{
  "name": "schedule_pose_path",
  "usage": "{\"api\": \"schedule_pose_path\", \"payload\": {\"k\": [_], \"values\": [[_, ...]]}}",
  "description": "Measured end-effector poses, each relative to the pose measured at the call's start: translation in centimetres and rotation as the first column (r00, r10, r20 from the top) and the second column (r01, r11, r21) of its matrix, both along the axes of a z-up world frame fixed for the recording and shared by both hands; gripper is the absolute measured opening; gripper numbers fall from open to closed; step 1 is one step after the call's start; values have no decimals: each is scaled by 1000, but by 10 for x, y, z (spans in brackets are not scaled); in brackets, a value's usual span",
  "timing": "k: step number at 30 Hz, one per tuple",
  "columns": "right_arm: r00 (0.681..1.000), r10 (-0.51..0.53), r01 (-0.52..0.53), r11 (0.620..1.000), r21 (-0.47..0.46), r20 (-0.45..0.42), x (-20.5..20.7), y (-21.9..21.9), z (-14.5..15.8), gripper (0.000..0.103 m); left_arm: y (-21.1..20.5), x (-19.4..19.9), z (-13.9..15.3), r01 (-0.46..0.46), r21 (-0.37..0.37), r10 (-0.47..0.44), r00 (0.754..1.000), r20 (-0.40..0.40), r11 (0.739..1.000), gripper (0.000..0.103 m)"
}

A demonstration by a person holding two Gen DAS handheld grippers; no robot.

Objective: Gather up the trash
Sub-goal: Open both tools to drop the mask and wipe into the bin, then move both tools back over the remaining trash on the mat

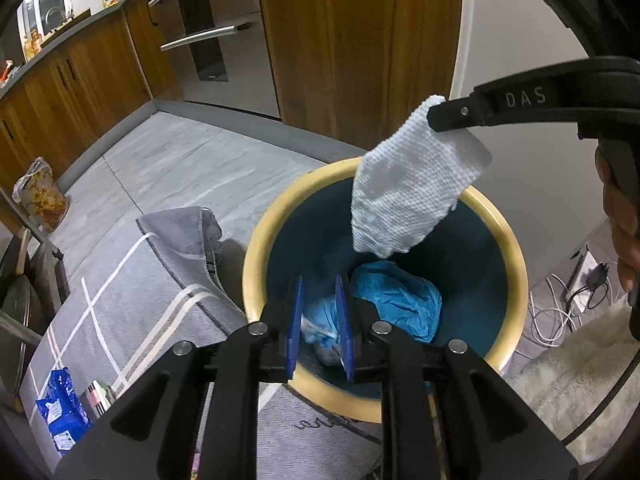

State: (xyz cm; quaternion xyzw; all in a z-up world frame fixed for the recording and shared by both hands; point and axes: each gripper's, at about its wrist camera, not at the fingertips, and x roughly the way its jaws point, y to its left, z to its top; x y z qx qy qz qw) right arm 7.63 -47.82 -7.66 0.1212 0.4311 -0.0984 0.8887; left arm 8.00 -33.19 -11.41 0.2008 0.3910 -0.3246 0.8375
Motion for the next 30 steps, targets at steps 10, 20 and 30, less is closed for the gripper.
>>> {"api": "schedule_pose_path", "payload": {"k": [10, 20, 30], "values": [[1000, 4, -4, 1000, -5, 14, -1, 4, 4, 21, 12, 7, 6, -34, -20, 34, 999, 7, 999, 30], [998, -8, 9, 1000, -18, 55, -14, 9, 15, 72, 32, 6, 23, -104, -56, 107, 993, 41, 993, 63], [995, -58, 60, 998, -27, 75, -25, 20, 26, 86, 72, 1, 43, -183, -85, 189, 979, 70, 979, 80]]}}
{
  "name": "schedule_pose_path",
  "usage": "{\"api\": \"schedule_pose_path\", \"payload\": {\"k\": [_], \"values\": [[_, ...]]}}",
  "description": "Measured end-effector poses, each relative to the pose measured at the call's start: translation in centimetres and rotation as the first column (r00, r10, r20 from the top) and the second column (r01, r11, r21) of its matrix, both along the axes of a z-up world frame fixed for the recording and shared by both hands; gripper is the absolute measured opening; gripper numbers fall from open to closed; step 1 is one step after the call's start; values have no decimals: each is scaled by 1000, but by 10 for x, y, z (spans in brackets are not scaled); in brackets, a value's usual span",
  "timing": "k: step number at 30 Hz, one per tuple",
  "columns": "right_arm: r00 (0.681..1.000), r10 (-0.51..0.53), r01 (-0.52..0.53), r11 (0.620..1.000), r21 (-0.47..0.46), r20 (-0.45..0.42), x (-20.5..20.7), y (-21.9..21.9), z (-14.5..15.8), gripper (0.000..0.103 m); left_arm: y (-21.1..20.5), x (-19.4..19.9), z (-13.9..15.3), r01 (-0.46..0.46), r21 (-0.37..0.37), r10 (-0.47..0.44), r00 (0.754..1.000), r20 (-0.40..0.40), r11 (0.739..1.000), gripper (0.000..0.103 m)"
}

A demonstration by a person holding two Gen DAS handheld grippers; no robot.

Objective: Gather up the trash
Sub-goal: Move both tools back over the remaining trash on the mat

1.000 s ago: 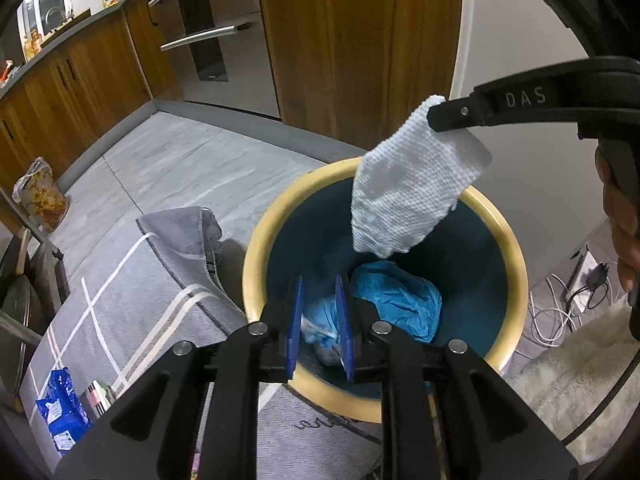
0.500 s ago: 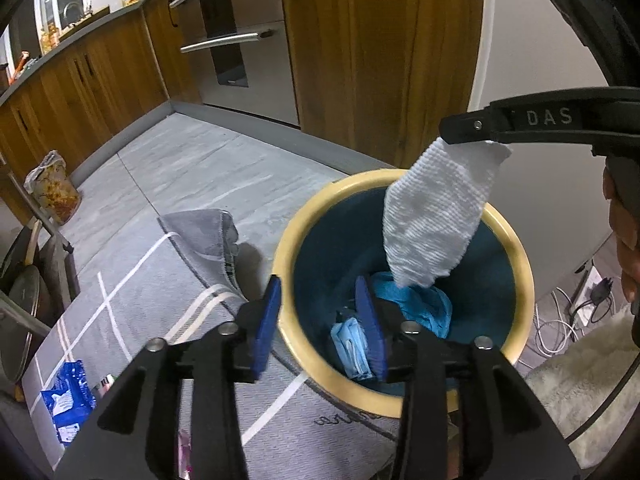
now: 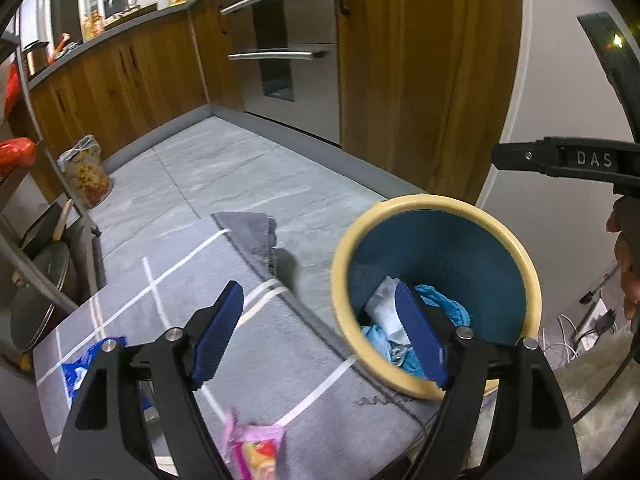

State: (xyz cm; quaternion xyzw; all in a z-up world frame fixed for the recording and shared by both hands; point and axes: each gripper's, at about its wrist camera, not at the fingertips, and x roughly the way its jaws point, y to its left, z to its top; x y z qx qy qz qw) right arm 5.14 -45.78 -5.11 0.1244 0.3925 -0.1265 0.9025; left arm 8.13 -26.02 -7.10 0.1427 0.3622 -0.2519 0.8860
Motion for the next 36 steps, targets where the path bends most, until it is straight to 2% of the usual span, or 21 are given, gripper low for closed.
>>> {"api": "schedule_pose_path", "payload": {"k": [6, 17, 20, 23, 28, 36], "values": [[1000, 19, -19, 1000, -13, 5, 5, 20, 5, 90, 33, -2, 6, -71, -3, 71, 997, 21, 997, 88], [993, 114, -114, 994, -3, 28, 22, 73, 10, 93, 92, -8, 16, -189, -32, 190, 982, 20, 981, 89], [990, 136, -137, 990, 35, 27, 29, 92, 7, 93, 110, -10, 20, -220, -39, 221, 975, 22, 975, 89], [986, 161, -163, 984, 71, 38, 36, 110, 5, 93, 136, -14, 25, -270, -36, 271, 962, 36, 962, 89], [970, 240, -242, 968, 73, 34, 50, 155, 1, 93, 181, -17, 22, -354, -10, 354, 934, 39, 935, 89], [942, 336, -336, 936, 105, 10, 68, 219, -12, 93, 255, -18, 2, -512, 5, 512, 859, -18, 859, 89]]}}
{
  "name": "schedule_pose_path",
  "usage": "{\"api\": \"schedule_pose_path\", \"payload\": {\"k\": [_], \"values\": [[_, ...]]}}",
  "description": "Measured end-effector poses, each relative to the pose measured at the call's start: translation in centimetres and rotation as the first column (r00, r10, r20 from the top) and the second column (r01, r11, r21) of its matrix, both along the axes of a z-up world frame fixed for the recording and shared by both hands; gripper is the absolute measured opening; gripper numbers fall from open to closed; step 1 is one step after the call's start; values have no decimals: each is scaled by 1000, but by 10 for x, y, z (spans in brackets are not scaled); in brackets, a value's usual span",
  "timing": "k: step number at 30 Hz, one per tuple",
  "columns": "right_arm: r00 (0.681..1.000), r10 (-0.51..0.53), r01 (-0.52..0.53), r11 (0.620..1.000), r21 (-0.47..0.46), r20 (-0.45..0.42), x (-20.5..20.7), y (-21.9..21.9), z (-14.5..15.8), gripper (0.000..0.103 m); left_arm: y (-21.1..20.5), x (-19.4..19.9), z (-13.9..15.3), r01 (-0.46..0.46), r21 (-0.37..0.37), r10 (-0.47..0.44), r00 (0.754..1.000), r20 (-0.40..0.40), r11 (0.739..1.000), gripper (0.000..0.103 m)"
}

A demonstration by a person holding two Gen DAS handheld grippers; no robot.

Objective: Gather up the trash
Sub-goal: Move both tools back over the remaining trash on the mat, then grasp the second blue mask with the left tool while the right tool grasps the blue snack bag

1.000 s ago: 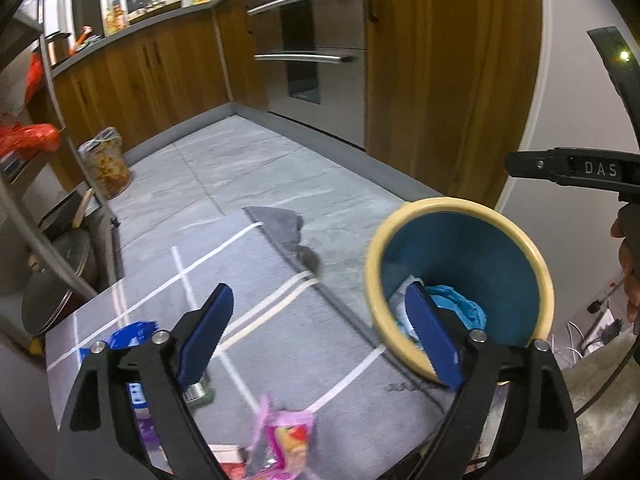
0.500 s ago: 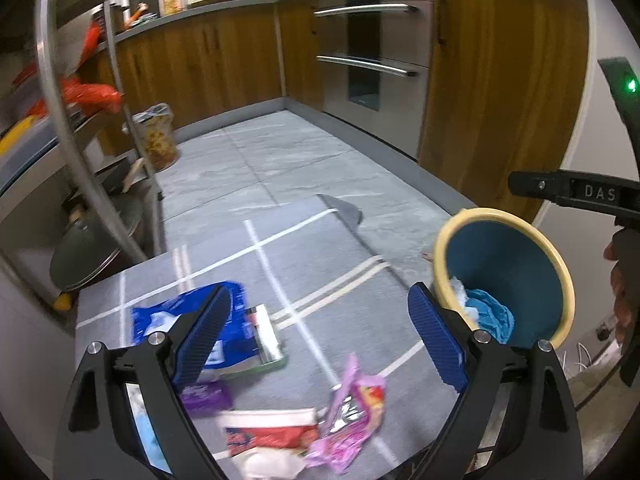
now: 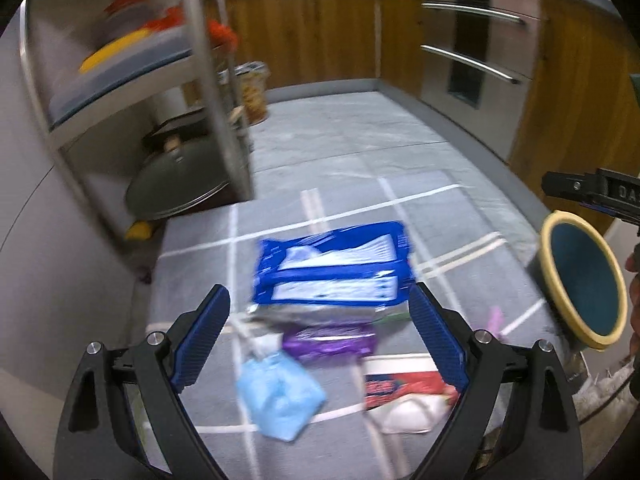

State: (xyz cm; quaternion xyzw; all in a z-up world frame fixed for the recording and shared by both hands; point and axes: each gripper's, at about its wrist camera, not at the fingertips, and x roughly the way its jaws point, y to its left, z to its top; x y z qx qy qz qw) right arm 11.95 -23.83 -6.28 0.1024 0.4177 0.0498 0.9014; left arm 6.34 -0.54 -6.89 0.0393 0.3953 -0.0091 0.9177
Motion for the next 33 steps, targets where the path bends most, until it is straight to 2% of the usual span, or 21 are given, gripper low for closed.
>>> {"api": "schedule_pose_path", "payload": {"k": [11, 15, 18, 23, 26, 29, 31, 33], "values": [[994, 107, -107, 994, -5, -35, 25, 67, -17, 93, 60, 5, -22, -108, -26, 106, 993, -49, 994, 89], [989, 137, -138, 990, -20, -54, 33, 83, -28, 93, 76, 12, -35, -146, -11, 144, 986, -83, 989, 89], [987, 144, -146, 989, -23, -69, 41, 89, -36, 93, 94, 19, -46, -185, -52, 178, 976, -123, 981, 89], [984, 147, -149, 989, -17, -100, 53, 99, -51, 92, 94, 25, -65, -164, -43, 153, 971, -181, 986, 89], [979, 173, -176, 984, -17, -109, 58, 112, -57, 88, 90, 28, -79, -134, -27, 124, 965, -230, 991, 89], [971, 208, -213, 977, -28, -118, 63, 127, -61, 76, 87, 27, -86, -105, -44, 90, 960, -265, 993, 88], [967, 220, -226, 974, -30, -129, 66, 132, -64, 67, 83, 26, -91, -83, -58, 63, 956, -285, 995, 82], [963, 226, -233, 972, -28, -143, 68, 137, -69, 64, 81, 27, -95, -73, -54, 53, 952, -301, 996, 77]]}}
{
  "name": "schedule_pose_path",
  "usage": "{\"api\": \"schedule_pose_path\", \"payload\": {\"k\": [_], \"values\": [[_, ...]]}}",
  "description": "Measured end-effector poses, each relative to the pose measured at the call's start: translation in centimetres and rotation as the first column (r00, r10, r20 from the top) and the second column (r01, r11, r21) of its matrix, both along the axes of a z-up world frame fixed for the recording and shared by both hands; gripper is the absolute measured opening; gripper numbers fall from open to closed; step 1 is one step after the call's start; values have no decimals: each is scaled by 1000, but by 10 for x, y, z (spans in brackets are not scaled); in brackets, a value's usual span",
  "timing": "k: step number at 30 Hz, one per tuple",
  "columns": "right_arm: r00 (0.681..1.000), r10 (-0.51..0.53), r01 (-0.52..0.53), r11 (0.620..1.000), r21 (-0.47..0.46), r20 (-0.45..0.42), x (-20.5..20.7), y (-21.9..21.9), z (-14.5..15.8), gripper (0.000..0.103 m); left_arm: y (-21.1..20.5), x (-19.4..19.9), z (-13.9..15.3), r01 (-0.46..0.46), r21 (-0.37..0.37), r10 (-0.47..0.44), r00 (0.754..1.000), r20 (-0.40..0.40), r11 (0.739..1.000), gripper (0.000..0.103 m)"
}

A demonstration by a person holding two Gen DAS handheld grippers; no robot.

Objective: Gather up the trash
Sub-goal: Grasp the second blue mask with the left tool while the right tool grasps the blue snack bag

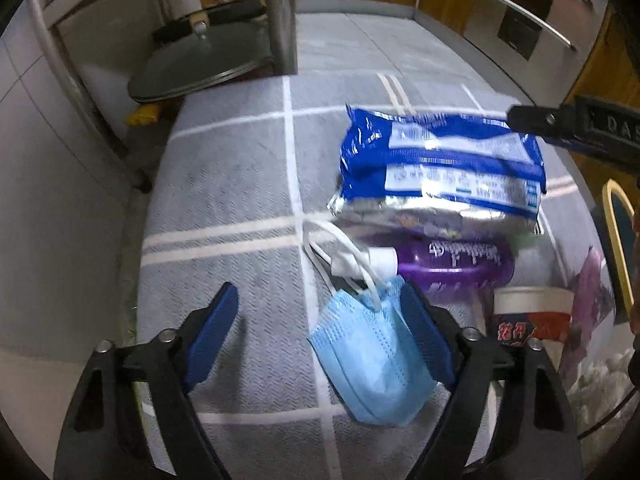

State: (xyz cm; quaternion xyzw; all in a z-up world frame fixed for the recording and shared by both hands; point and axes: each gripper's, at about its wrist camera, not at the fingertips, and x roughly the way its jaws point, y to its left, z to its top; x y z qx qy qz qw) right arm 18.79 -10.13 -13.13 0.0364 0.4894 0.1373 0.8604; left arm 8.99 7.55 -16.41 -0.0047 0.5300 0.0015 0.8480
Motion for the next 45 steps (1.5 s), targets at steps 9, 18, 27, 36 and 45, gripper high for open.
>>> {"api": "schedule_pose_path", "payload": {"k": [9, 18, 27, 36, 45], "values": [[999, 12, -13, 1000, -13, -35, 5, 4, -12, 52, -10, 6, -5, 35, -39, -35, 999, -15, 999, 51], [998, -16, 17, 1000, 6, -54, 8, -3, -15, 31, -15, 8, 4, 23, -66, -21, 999, 33, 998, 42], [1000, 3, -3, 1000, 6, -15, 6, -2, -8, 13, -8, 11, 5, 8, -80, -5, 999, 35, 997, 7], [994, 72, -74, 997, 20, 79, -7, 10, 23, 5, -4, 4, 18, -14, -50, 18, 997, 78, 999, 3], [979, 104, -113, 993, 41, 177, -26, 14, 61, 5, 14, -12, 52, -93, -45, 99, 977, 186, 995, 3]]}}
